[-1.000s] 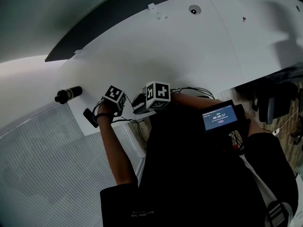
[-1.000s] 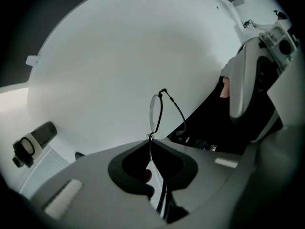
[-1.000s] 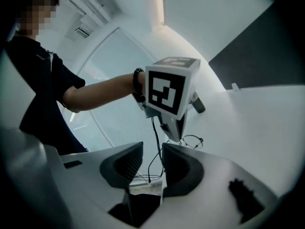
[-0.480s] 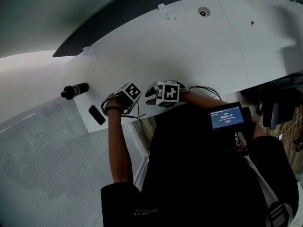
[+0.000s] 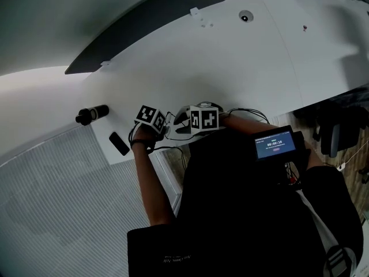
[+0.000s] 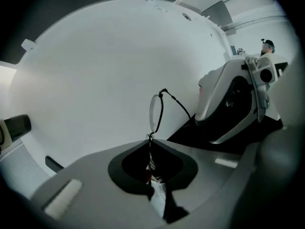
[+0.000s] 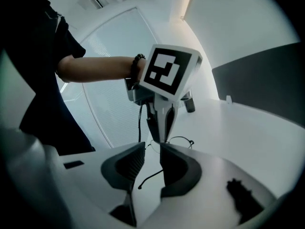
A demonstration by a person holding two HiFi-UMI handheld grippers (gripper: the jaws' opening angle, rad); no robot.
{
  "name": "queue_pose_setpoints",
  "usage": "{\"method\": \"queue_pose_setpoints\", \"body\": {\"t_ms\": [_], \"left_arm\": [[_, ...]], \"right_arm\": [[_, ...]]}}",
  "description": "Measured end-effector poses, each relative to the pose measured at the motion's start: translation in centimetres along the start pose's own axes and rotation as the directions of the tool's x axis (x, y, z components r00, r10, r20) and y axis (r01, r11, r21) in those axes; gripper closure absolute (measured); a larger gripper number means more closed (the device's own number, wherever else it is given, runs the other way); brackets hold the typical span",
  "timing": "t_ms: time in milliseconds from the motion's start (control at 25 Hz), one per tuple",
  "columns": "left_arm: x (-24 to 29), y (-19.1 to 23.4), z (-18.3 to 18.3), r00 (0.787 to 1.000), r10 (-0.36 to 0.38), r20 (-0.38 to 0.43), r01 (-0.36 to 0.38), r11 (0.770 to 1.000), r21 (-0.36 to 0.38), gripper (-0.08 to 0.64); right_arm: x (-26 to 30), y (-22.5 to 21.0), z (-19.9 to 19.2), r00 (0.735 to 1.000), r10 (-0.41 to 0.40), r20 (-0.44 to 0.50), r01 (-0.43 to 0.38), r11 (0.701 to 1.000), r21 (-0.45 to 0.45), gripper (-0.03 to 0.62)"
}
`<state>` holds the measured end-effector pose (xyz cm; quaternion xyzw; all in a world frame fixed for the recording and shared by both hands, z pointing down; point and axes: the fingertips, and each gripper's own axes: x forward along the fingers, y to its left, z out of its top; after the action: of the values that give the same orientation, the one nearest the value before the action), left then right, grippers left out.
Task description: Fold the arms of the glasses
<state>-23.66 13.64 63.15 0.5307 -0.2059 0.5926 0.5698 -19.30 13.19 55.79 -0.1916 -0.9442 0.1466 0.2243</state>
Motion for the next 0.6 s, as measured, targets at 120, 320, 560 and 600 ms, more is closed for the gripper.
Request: {"method": "queue_pose_setpoints", "body": {"t_ms": [120, 320, 560, 600], "left_arm": [[0.2, -0.3, 0.3, 1.000, 0.011, 0.007, -0.011, 1.000, 0.015, 0.537], [-0.4, -0.6, -0.2, 1.000, 0.014, 0.003, -0.014, 1.000, -0.005, 0.535], [0.0, 0.8, -1.1, 0.999, -0.033, 0.040, 0.036, 0.997, -0.071, 0.535], [0.2, 1.2, -1.3, 0.998, -0.041, 0.049, 0.045, 0.995, -0.086, 0.535]], "right_arm": [[0.3, -0.2, -0.6, 0.999, -0.017, -0.027, 0.017, 1.000, 0.020, 0.488], [0.6, -1.8, -1.9, 0.982, -0.129, -0.139, 0.124, 0.991, -0.040, 0.488], [-2.2, -4.1, -0.3, 0.975, -0.220, 0.006, 0.220, 0.975, -0.025, 0.581], [-2.5, -4.1, 0.1, 0.975, -0.219, 0.029, 0.220, 0.975, -0.036, 0.584]]}}
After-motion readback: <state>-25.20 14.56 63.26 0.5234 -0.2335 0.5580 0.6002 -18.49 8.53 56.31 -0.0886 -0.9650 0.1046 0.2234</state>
